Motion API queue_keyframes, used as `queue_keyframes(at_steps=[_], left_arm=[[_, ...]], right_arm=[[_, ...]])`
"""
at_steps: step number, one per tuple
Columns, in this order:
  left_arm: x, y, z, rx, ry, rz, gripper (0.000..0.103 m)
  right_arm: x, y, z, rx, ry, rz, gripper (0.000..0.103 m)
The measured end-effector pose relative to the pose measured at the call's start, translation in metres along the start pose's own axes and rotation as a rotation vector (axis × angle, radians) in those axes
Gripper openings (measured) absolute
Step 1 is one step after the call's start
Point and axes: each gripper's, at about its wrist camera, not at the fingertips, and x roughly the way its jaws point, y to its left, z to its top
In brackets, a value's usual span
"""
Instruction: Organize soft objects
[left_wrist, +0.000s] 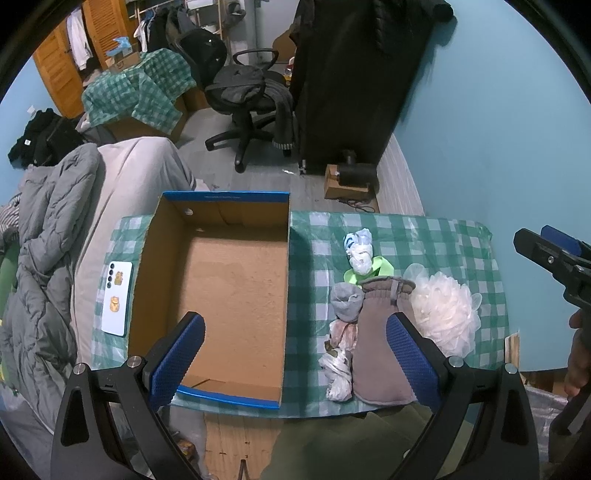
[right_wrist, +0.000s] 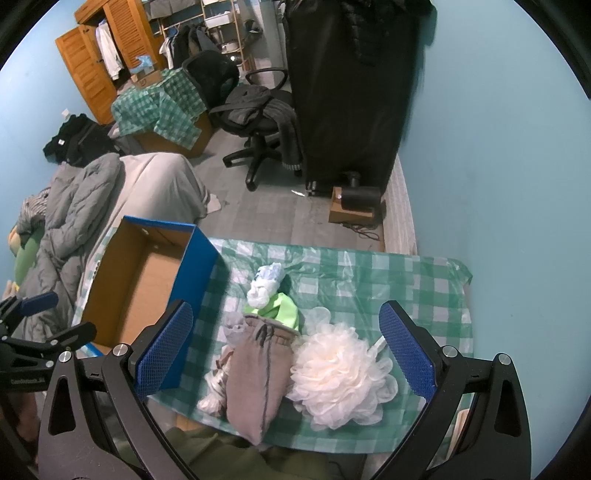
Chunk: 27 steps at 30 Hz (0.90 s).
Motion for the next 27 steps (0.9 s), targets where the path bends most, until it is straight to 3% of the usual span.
queue_keyframes(at_steps=[27], left_arm=[[0.005, -0.011, 0.004, 0.003, 0.013, 0.001, 0.100]], right_arm=[[-0.002, -0.001, 0.001, 0.001, 0.000, 0.004, 0.100]])
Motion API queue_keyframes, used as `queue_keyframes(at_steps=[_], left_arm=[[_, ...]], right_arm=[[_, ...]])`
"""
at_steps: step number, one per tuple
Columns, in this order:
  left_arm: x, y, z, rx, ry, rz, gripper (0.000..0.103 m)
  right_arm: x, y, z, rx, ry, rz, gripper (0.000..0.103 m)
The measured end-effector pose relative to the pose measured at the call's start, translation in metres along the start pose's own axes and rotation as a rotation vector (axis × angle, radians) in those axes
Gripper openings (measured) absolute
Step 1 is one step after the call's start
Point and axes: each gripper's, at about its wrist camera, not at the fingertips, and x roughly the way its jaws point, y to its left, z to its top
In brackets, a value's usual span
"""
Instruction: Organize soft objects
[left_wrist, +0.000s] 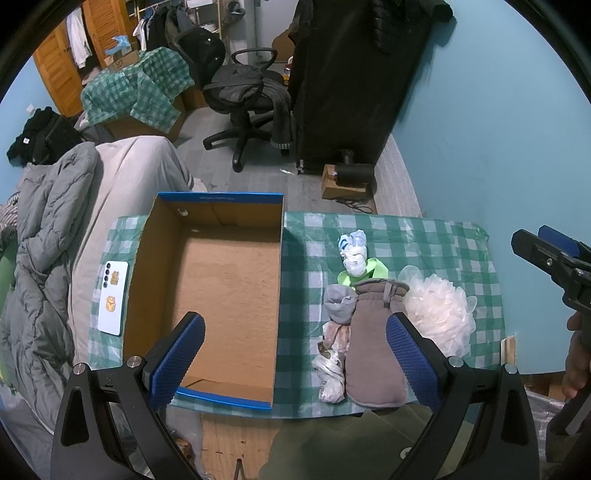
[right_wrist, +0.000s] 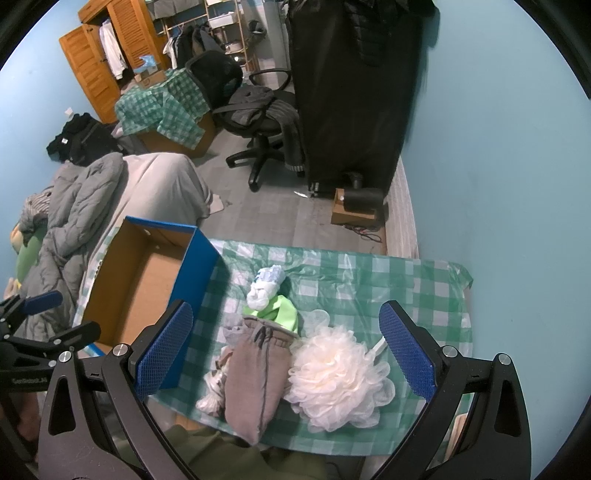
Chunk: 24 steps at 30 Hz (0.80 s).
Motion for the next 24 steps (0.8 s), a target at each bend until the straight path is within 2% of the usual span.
queue_keyframes(at_steps=[24], left_arm=[[0.0003, -0.0088, -0.0055, 0.003, 0.008, -0.005, 0.100]], right_arm=[[0.0007, -0.0045, -0.0021, 0.001, 0.004, 0.002, 0.100]])
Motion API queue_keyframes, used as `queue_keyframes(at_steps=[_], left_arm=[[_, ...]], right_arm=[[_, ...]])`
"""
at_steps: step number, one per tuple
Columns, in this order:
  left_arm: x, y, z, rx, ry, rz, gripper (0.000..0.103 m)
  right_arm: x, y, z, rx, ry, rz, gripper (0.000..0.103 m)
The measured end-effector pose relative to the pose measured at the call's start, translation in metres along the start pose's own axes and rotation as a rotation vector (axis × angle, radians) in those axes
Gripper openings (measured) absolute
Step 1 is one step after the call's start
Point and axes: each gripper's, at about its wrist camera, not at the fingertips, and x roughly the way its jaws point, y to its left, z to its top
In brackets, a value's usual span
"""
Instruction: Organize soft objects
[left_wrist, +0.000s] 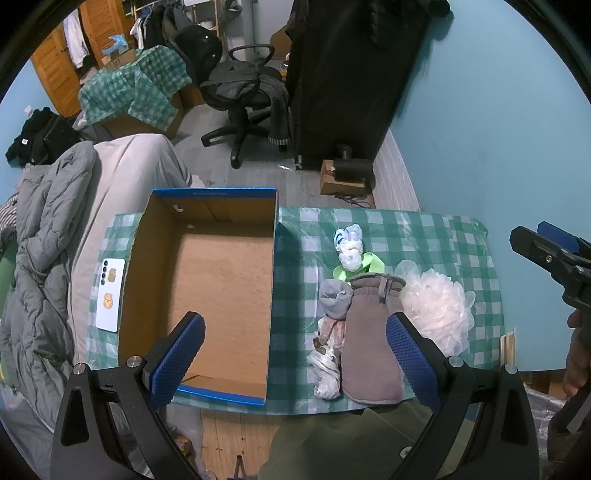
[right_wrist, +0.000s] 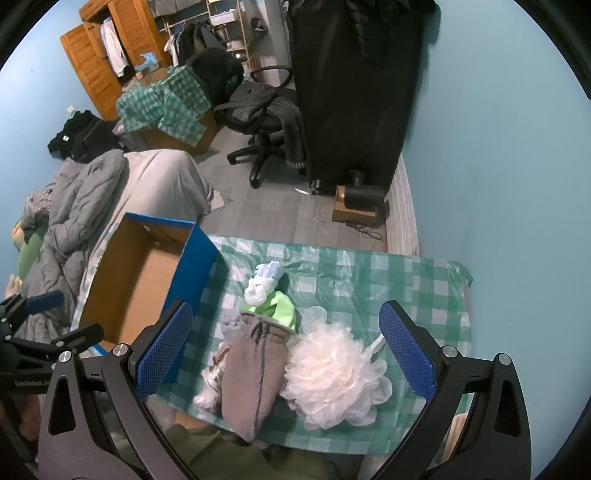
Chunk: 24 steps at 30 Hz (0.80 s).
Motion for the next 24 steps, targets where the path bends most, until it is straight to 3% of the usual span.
queue_keyframes(at_steps=[15, 17, 18, 24], left_arm=[[0.010, -0.013, 0.002, -0.001, 0.030, -0.017, 0.100], [0.014, -0.017, 0.002, 0.003, 0.038, -0.018, 0.100], [0.016, -0.020, 0.002, 0.007, 0.044, -0.015, 0.100], [0.033, -0.039, 0.001, 0.044, 0.079, 0.000, 0.100]], right_arm=[[-0.002, -0.011, -0.001, 0.001, 0.009, 0.000, 0.100], [0.001, -0.012, -0.006, 0.001, 0.017, -0.001, 0.100], [0.013, -0.006, -0.024, -0.002, 0.022, -0.001, 0.100], [0.022, -0.026, -0.030, -0.007, 0.059, 0.003, 0.100]])
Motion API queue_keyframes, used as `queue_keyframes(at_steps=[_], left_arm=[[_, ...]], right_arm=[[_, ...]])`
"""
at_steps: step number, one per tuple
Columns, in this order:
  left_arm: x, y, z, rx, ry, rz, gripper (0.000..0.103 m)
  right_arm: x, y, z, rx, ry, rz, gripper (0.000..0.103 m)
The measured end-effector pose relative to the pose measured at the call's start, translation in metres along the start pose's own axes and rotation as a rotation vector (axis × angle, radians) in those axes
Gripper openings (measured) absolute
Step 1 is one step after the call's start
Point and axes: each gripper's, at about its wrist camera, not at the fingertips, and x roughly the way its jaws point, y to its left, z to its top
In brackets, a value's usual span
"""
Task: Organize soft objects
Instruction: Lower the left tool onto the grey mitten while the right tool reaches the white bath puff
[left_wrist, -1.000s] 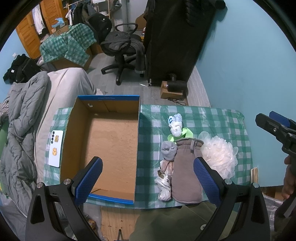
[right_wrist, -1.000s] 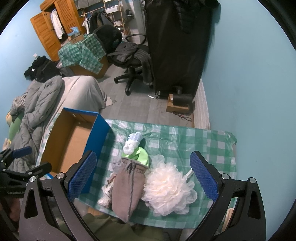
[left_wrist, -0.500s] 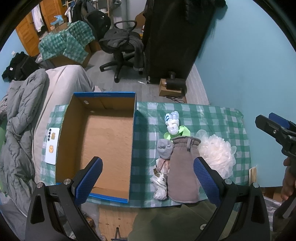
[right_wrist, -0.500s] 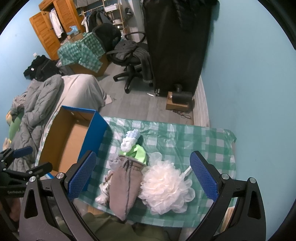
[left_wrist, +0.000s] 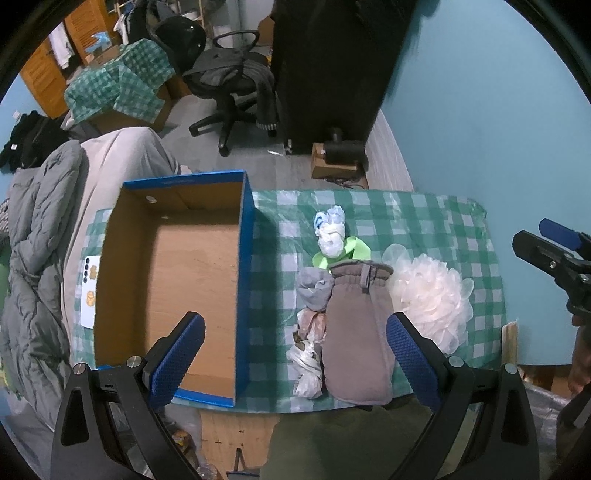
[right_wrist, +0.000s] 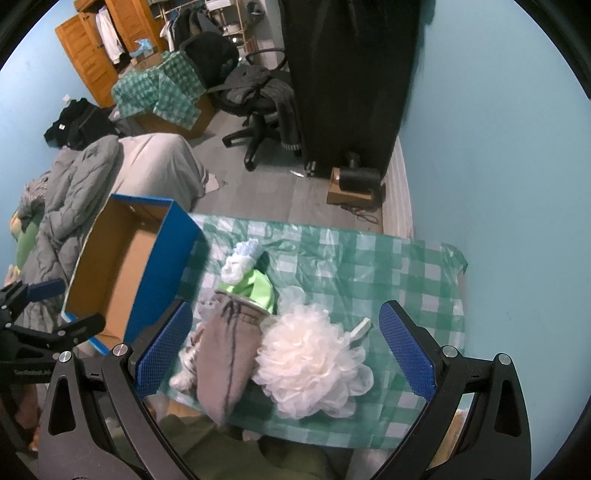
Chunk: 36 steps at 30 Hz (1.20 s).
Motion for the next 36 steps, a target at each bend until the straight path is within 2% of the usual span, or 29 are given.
queue_keyframes(at_steps=[6, 11, 14, 29, 36], left_arm=[[0.024, -0.016, -0.003, 0.025, 0.057, 0.012, 0.100], [0.041, -0.029, -0.005, 0.055, 0.084, 0.030, 0.100], [0.054, -0.035, -0.006, 0.063, 0.108, 0.019, 0.100], [0.118, -0.048, -0.017, 0.000, 0.199, -0.055, 0.099], [0.143, -0.051, -0.023, -0.018, 0.246, -0.054, 0.099]], right_arm=[[0.008, -0.012, -0.011, -0.012, 0.048, 0.022, 0.100], [0.023, -0.030, -0.005, -0.016, 0.087, 0.041, 0.100], [0.033, -0.035, -0.010, -0.006, 0.112, 0.061, 0.100], [0.101, -0.043, -0.045, -0.076, 0.227, 0.091, 0.100], [0.131, -0.040, -0.059, -0.120, 0.285, 0.096, 0.100]])
